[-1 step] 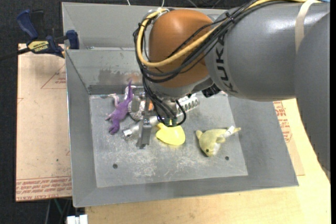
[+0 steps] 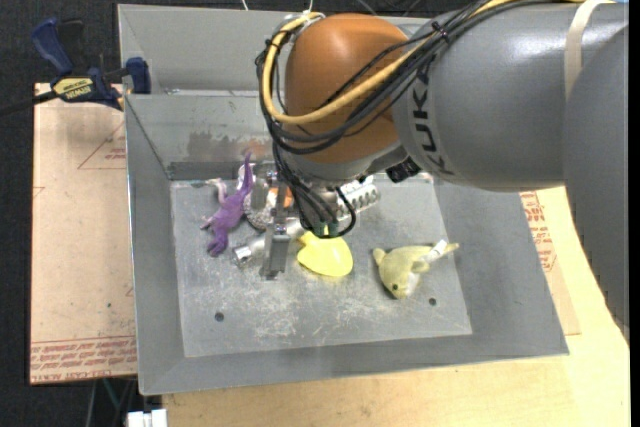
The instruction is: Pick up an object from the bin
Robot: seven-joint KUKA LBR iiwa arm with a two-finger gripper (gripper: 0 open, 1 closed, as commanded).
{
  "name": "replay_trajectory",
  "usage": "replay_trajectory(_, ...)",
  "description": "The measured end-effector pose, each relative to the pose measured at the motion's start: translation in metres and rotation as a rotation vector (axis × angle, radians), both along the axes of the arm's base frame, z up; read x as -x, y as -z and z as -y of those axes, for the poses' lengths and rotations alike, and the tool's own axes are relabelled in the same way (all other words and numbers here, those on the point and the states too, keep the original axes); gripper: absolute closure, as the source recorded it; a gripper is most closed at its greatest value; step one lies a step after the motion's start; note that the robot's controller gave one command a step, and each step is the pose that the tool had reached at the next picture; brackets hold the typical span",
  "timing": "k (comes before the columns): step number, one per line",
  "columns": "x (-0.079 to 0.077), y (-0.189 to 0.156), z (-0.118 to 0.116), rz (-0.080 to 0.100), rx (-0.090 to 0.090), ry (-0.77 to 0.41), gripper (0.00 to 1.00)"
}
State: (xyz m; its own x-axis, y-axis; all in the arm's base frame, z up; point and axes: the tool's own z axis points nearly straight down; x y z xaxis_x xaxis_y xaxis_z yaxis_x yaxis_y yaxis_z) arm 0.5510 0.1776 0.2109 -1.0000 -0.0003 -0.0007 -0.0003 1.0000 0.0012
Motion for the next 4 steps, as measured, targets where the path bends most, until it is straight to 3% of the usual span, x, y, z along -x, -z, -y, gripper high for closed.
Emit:
replay_trajectory(1, -0.067, 0.135, 0.053, 0.011, -0.011, -0.035, 0.00)
replay_trajectory(2, -0.087, 0.140, 0.075, 0.013, -0.007, -0.142, 0.00)
replay_trajectory(3, -0.077, 0.141, 0.065, 0.014, -0.015, -0.414, 0.00)
replay_trajectory(4, -0.078, 0.140, 0.126, 0.017, -0.007, -0.286, 0.00)
